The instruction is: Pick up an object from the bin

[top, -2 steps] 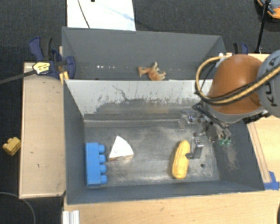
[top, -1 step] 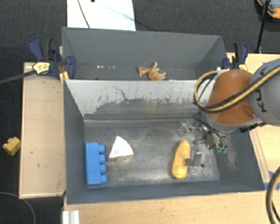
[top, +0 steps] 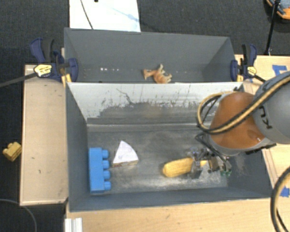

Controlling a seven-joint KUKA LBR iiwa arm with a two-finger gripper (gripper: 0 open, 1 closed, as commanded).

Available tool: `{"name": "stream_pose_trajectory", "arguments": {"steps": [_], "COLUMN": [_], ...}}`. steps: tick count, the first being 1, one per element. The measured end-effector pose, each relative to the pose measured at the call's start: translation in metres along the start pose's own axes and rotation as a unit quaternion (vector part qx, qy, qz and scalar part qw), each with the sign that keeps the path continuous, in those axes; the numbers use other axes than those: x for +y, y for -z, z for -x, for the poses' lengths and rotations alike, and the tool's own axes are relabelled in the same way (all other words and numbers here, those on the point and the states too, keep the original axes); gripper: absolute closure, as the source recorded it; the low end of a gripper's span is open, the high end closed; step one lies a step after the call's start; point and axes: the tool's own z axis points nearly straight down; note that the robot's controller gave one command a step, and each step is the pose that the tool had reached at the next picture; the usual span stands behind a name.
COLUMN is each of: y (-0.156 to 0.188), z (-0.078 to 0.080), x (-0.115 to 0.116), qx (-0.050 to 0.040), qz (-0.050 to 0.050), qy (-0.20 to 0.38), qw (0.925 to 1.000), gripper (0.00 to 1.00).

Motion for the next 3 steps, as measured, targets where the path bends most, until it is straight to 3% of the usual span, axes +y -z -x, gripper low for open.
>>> {"name": "stream_pose_trajectory", "arguments": {"steps": [2, 3], "y": [0.000, 0.211], "z": [0.006, 0.006], "x": [-0.005, -0.033], "qx": [-0.0009, 0.0008], "qz": [0.000, 0.000], "qy": [-0.007, 0.002], "qw": [1.0000, 1.0000], "gripper": [1.00, 1.00]}}
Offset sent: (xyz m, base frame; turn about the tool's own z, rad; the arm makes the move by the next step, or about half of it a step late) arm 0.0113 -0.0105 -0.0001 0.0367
